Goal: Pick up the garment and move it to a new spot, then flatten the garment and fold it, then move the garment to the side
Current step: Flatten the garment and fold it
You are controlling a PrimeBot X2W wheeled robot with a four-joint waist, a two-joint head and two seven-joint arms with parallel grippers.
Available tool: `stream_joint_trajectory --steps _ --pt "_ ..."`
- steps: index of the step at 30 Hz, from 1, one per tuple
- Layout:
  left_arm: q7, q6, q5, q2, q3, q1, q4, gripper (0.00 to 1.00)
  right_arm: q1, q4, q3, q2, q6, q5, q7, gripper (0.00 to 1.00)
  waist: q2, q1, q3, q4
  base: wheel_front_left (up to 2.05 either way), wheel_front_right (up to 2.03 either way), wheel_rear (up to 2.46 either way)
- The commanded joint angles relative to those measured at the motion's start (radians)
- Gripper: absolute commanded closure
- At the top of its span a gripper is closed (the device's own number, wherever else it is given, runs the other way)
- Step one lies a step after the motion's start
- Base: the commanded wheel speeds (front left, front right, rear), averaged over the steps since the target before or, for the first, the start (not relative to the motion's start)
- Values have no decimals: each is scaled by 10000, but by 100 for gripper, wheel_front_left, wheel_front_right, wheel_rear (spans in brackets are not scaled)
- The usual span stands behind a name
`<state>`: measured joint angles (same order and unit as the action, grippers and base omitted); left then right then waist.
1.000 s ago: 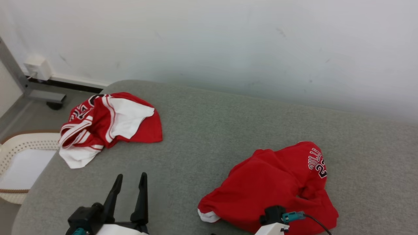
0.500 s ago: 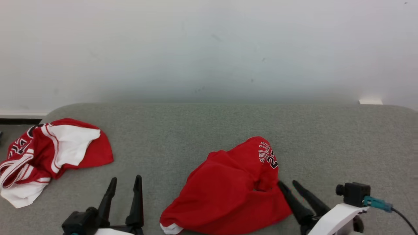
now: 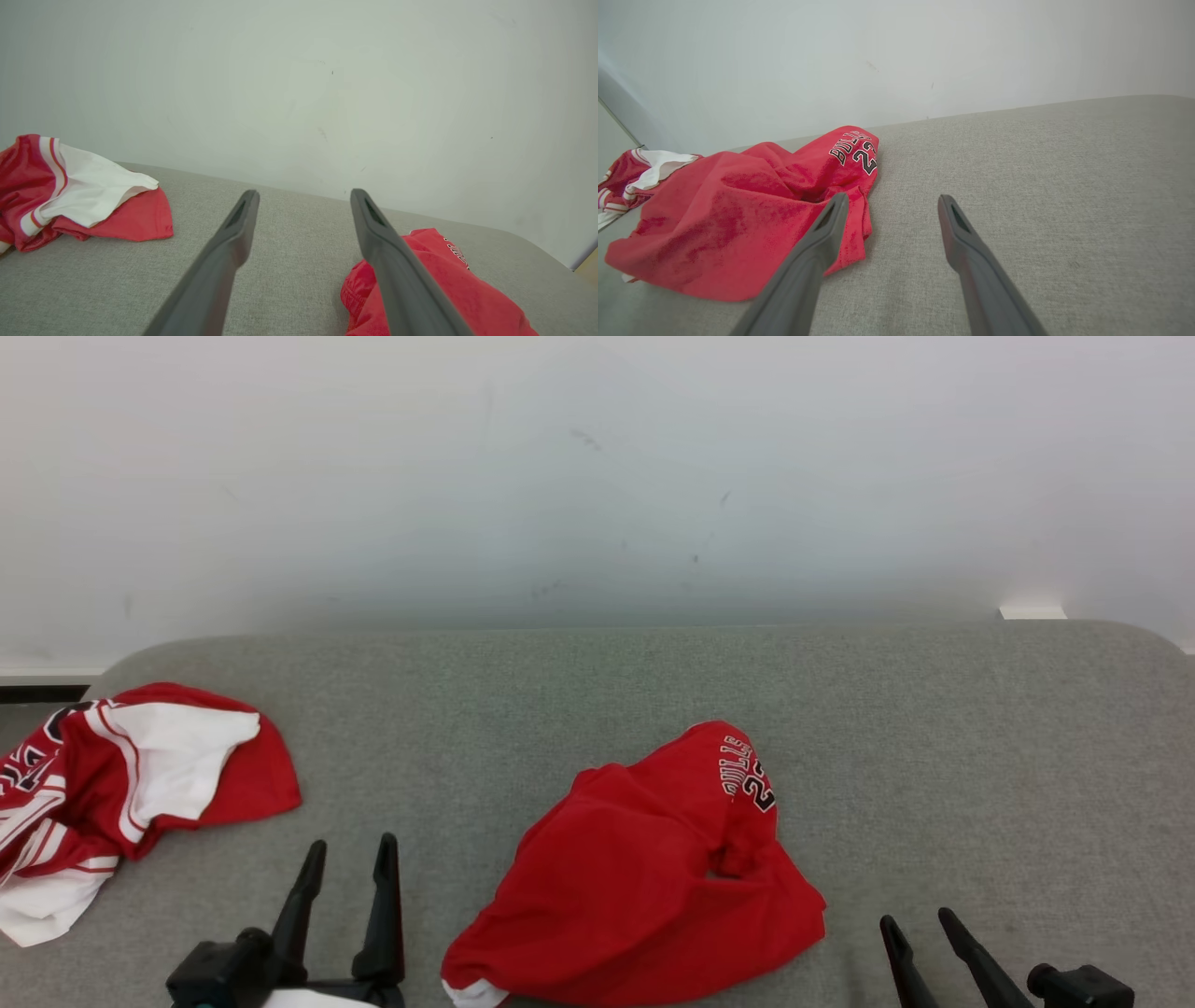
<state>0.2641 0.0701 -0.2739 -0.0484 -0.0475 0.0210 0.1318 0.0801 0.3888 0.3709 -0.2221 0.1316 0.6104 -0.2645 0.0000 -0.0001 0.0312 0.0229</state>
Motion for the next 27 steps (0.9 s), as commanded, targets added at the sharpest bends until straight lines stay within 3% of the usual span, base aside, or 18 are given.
stream_joint_trajectory --steps 1,8,19,20,21,22,25,26,27 --pt "5 31 -37 -37 -7 -64 20 0 -62 -6 -37 -7 -18 -138 6 0 0 1 0 -25 0 0 0" --pt "5 84 4 -37 -49 101 72 0 323 555 466 66 -20 -632 503 0 0 1 -19 -245 0 0 0" --pt "5 92 23 -37 -148 251 137 0 1692 2429 1527 100 -18 302 1303 0 0 1 -270 -1042 0 0 0" --pt "5 88 39 -37 -133 246 138 0 1783 2583 1599 126 -20 440 1287 4 0 1 -282 -1105 0 0 0" --pt "5 87 47 -37 -111 237 135 0 1864 2735 1655 133 -18 557 1273 13 0 1 -300 -1159 0 0 0" --pt "5 94 60 -39 -80 228 141 0 1920 2889 1746 150 -20 687 1311 40 0 1 -315 -1197 0 0 0" --pt "5 129 79 -36 -33 232 151 0 2103 3212 2011 145 -18 1042 1304 76 0 1 -355 -1259 0 0 0" --pt "5 136 84 -37 -15 239 156 0 2156 3284 2108 141 -20 1130 1245 100 0 1 -362 -1266 0 0 0" --pt "5 137 83 -37 -1 246 158 0 2207 3338 2209 140 -20 1223 1189 100 0 1 -371 -1263 0 0 0"
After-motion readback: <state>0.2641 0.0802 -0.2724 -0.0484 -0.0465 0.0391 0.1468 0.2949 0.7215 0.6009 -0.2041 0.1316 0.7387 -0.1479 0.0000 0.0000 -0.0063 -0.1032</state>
